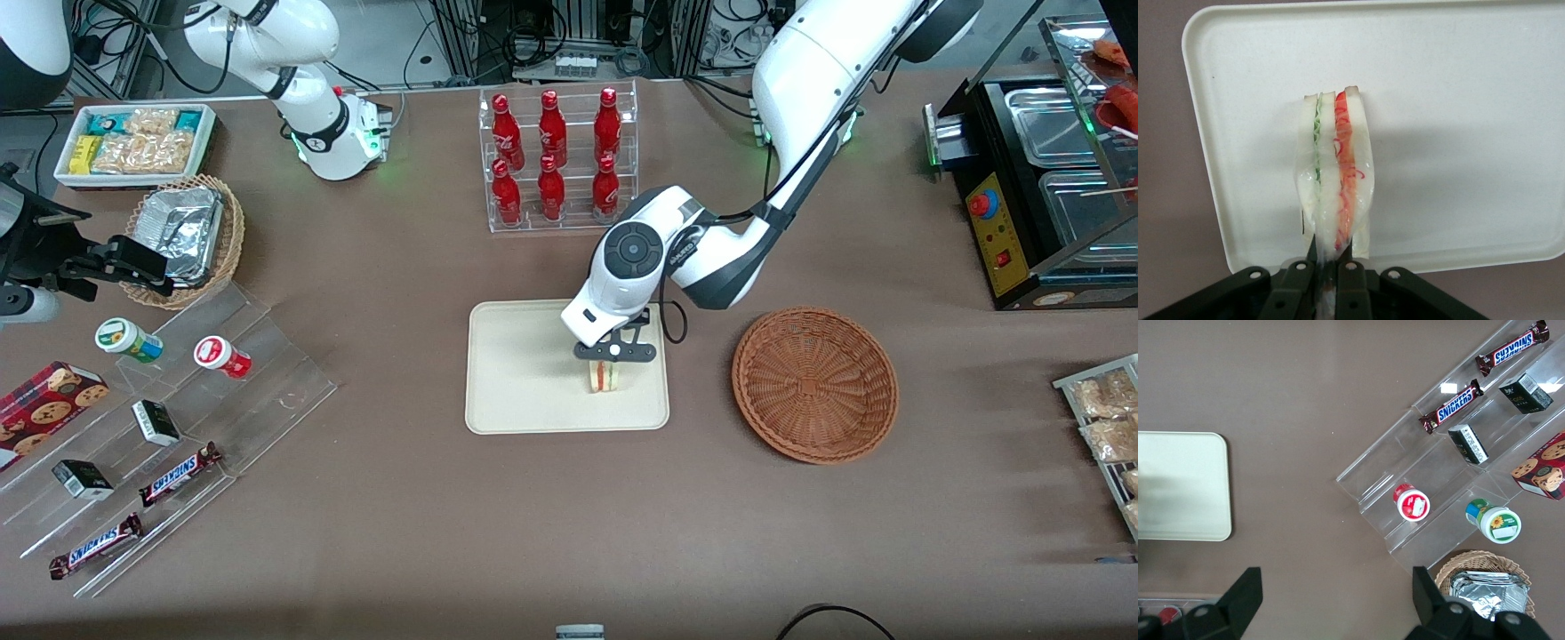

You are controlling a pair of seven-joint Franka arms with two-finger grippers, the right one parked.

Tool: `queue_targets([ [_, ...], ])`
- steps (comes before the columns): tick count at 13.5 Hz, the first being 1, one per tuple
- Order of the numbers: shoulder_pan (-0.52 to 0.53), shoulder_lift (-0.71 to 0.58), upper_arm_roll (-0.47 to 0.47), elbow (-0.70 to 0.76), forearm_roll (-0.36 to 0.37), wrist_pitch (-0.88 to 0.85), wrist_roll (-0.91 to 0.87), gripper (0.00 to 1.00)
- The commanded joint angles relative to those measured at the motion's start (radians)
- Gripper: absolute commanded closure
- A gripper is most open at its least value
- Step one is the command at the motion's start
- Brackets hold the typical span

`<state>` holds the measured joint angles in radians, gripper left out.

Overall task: Place sandwich from basket to tray
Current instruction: 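Lower the sandwich onto the tray and open the left gripper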

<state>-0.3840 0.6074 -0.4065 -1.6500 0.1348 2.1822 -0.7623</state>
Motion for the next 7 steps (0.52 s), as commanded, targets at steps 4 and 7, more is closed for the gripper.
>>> queue_targets([
  [4,-0.015,0.054,0.006,0.042,0.071,0.043,-0.051,1.0],
  [7,-0.015,0.064,0.006,0.041,0.086,0.077,-0.058,1.0],
])
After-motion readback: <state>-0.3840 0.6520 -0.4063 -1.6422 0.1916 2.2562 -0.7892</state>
